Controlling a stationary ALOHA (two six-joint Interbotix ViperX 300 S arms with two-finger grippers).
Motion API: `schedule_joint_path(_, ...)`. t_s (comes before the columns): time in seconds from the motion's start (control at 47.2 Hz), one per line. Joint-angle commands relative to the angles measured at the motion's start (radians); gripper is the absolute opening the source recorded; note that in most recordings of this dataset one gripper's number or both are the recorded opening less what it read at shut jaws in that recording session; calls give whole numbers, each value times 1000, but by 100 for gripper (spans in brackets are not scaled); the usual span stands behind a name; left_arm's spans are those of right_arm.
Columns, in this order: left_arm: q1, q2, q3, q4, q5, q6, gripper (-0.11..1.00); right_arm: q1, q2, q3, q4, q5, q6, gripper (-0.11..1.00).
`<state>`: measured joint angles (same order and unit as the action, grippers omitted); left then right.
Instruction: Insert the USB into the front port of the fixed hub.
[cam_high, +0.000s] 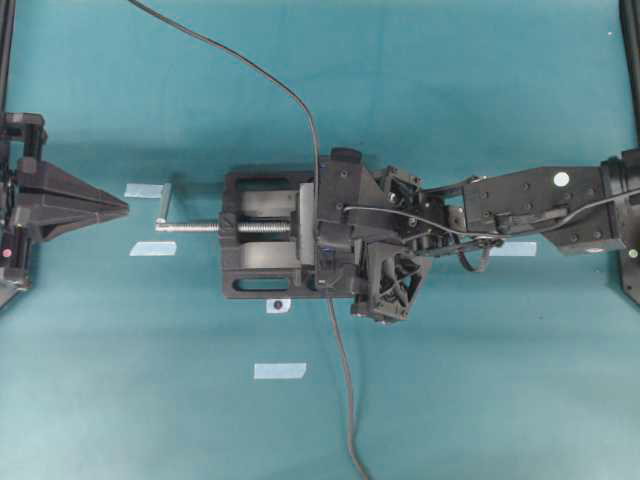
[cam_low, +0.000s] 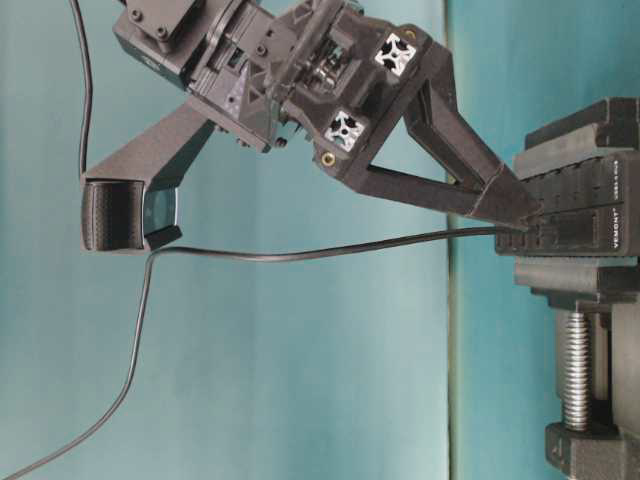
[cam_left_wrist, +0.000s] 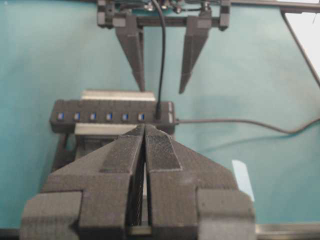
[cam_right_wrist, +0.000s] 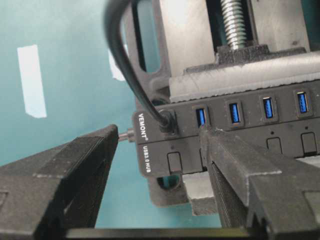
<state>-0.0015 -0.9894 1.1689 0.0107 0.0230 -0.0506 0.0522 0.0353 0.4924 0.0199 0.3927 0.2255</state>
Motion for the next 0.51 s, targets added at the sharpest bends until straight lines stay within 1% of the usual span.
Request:
schedule_joint_path(0.0,0,5,-15,2,-5,-2,0,-2,-23,-11,0,-8,9,71)
schedule_joint_path(0.487,-2,5,-14,2,-6,-2,0,-2,-11,-15,-2,-3,9,71)
